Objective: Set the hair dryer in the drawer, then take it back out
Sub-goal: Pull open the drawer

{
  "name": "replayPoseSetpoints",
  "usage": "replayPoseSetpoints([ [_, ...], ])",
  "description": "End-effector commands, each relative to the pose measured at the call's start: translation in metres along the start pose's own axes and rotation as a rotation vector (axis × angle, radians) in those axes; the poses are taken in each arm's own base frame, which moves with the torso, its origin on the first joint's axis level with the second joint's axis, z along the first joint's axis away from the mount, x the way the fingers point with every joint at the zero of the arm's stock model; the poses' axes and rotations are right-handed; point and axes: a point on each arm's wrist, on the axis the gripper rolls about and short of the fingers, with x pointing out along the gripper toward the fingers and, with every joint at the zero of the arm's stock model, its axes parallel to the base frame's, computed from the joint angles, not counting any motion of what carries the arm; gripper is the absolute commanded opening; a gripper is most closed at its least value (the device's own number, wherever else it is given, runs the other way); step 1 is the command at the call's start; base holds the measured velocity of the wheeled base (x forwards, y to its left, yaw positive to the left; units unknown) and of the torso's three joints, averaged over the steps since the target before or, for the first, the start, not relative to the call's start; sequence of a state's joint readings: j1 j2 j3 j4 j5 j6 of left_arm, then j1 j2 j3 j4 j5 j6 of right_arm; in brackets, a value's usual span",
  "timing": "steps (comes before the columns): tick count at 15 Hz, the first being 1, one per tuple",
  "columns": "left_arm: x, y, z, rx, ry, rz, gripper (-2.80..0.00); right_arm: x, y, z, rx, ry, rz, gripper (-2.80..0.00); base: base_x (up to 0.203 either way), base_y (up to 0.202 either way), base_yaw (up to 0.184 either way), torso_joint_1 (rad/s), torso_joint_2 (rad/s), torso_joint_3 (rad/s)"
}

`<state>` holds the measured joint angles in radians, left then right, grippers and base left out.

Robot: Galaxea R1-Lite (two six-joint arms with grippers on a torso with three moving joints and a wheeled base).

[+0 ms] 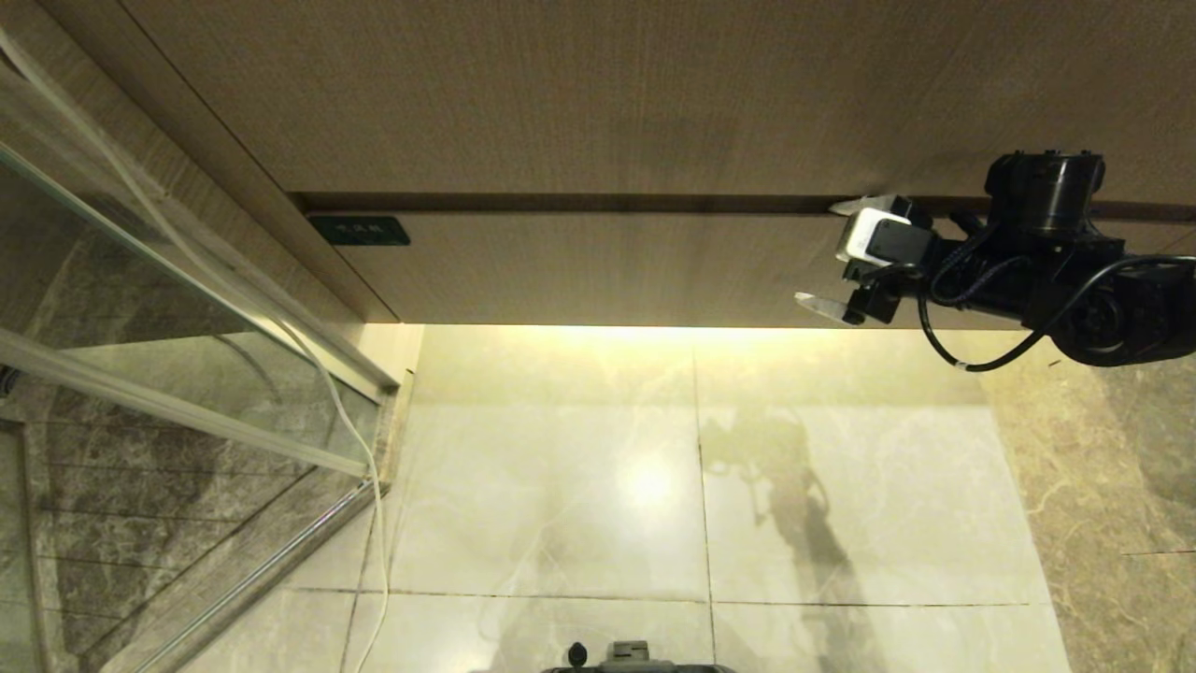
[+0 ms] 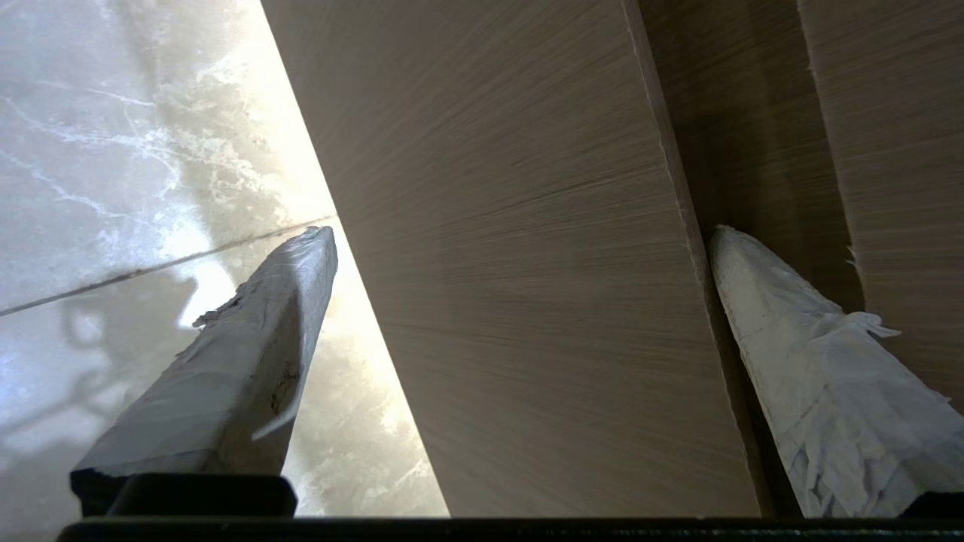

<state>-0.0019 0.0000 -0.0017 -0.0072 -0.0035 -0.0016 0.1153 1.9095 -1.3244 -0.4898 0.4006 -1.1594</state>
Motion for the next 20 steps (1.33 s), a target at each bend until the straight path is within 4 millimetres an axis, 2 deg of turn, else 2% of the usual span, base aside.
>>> replayPoseSetpoints([
  [1,0.000,0.000,0.000,0.000,0.001,0.001,-2.80,0.008,0.004,-0.005,0.001,-0.004,-0.001,0.00,0.000,0.000,0.000,0.000,0.00,0.000],
  [3,0.000,0.000,0.000,0.000,0.001,0.001,-2.80,0.014,0.000,-0.007,0.004,-0.022,-0.043,0.00,0.000,0.000,0.000,0.000,0.00,0.000],
  [6,0.000,0.000,0.000,0.000,0.001,0.001,-2.80,0.017,0.005,-0.012,0.014,-0.012,-0.028,0.00,0.000,0.000,0.000,0.000,0.00,0.000],
  [9,0.000,0.000,0.000,-0.001,0.001,0.001,-2.80,0.014,0.017,-0.017,0.061,0.025,0.083,0.00,0.000,0.000,0.000,0.000,0.00,0.000],
  [11,0.000,0.000,0.000,-0.001,0.001,0.001,-2.80,0.009,0.019,-0.019,0.098,0.060,0.154,0.00,0.000,0.000,0.000,0.000,0.00,0.000],
  [20,0.000,0.000,0.000,0.000,0.001,0.001,-2.80,-0.016,0.025,-0.014,0.152,0.126,0.255,0.00,0.000,0.000,0.000,0.000,0.00,0.000],
])
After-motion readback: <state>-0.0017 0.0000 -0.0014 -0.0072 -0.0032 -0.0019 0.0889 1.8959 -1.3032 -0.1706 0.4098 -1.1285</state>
